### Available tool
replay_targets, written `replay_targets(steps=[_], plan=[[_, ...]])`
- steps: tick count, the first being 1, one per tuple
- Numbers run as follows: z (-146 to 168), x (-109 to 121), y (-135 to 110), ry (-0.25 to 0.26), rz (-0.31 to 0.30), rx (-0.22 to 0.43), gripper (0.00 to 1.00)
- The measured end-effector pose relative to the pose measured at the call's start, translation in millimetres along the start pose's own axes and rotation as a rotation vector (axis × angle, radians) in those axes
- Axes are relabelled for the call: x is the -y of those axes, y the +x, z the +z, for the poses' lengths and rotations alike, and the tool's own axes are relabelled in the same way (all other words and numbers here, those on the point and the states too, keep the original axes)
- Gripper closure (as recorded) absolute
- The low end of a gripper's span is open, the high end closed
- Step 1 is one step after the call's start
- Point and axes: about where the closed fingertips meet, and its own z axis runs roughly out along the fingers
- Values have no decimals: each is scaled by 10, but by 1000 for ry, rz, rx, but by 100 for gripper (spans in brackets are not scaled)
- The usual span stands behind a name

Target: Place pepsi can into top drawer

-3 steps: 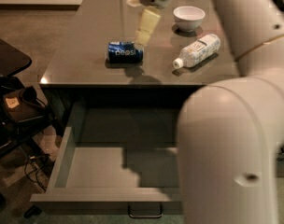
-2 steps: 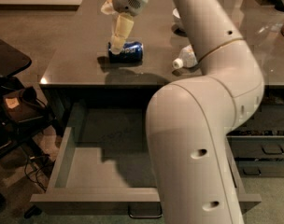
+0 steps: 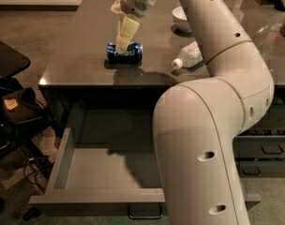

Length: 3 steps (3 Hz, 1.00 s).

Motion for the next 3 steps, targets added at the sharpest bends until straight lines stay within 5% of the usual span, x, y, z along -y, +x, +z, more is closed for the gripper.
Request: replay_targets(steps=[2,3], plan=[[-803,-151,738,173,160,-162,0],[-693,-301,779,137,163,-187,0]])
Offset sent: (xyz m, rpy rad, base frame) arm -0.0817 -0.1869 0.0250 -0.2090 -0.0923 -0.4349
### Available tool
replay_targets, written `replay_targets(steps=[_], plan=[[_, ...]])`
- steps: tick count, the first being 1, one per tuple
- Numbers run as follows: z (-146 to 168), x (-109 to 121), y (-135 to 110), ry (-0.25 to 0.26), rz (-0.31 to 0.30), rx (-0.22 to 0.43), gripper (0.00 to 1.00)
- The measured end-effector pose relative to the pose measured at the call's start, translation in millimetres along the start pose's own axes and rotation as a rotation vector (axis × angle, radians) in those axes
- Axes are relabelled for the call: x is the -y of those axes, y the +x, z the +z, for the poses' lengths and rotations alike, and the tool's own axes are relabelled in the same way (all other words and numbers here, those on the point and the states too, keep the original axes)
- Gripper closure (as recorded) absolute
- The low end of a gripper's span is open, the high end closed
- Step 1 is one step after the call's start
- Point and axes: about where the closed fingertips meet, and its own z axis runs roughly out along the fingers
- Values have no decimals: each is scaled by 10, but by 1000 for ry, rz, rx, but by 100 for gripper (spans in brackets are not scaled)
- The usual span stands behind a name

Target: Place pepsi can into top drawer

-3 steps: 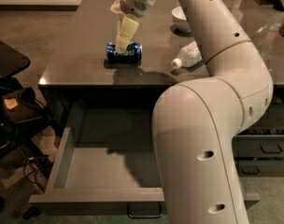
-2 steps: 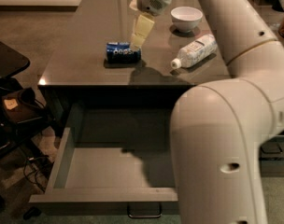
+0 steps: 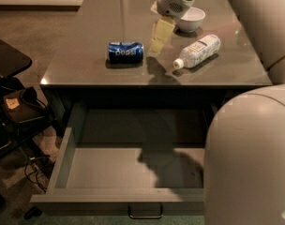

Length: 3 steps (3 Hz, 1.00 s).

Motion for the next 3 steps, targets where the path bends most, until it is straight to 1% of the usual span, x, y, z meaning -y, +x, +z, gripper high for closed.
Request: replay_targets(steps=[1,3], plan=[[245,-32,20,-50,32,58,0],[955,-103,-198,-219,62,236,0]])
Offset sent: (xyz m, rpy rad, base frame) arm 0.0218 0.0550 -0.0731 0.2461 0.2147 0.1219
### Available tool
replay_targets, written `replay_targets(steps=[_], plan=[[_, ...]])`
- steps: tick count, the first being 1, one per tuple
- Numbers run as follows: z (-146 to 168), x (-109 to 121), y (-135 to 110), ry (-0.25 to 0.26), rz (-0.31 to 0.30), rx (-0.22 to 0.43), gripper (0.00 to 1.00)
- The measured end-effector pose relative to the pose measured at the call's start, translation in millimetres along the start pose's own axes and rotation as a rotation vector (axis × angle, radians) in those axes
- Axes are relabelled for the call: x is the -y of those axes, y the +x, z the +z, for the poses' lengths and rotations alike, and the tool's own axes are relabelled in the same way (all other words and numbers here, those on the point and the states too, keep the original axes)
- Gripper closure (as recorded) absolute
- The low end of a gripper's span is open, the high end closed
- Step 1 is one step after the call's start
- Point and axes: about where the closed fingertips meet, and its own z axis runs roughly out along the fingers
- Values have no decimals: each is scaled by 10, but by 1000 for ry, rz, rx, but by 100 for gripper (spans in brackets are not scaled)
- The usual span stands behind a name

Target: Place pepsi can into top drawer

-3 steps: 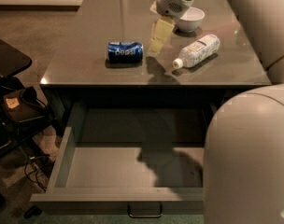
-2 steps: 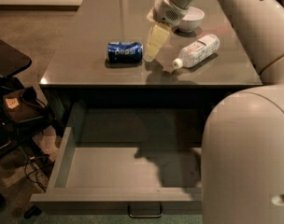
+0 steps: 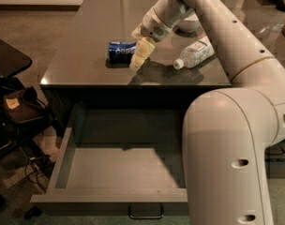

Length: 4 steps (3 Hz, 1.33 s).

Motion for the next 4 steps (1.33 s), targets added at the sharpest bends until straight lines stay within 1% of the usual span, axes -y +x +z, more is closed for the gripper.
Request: replay_targets(steps=[1,2,4], plan=[[0,0,0,0,0,0,0],[0,0,0,0,0,0,13],[1,0,0,0,0,0,59]])
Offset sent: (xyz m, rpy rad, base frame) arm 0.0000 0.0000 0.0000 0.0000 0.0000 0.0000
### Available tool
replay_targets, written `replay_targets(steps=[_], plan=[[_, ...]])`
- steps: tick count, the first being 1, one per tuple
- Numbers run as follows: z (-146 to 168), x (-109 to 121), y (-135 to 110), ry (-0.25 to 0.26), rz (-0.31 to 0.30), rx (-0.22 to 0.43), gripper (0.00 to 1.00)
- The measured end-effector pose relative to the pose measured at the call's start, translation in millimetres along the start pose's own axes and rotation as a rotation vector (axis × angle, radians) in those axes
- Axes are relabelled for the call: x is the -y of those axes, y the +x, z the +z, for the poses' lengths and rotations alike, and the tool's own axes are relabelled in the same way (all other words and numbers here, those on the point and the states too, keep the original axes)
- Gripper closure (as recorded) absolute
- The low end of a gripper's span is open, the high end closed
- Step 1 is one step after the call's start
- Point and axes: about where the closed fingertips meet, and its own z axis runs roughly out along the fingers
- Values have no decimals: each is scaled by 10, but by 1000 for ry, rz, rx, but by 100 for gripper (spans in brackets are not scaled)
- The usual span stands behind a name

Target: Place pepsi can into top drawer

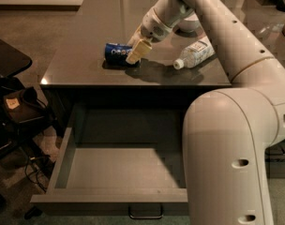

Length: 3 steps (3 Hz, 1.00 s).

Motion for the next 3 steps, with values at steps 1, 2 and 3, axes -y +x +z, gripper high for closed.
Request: replay_targets(steps=[1,2,3], plan=[[0,0,0,0,0,0,83],[16,-3,-2,0,2,-1,100],[-166,-179,0,18,17,-11,100]])
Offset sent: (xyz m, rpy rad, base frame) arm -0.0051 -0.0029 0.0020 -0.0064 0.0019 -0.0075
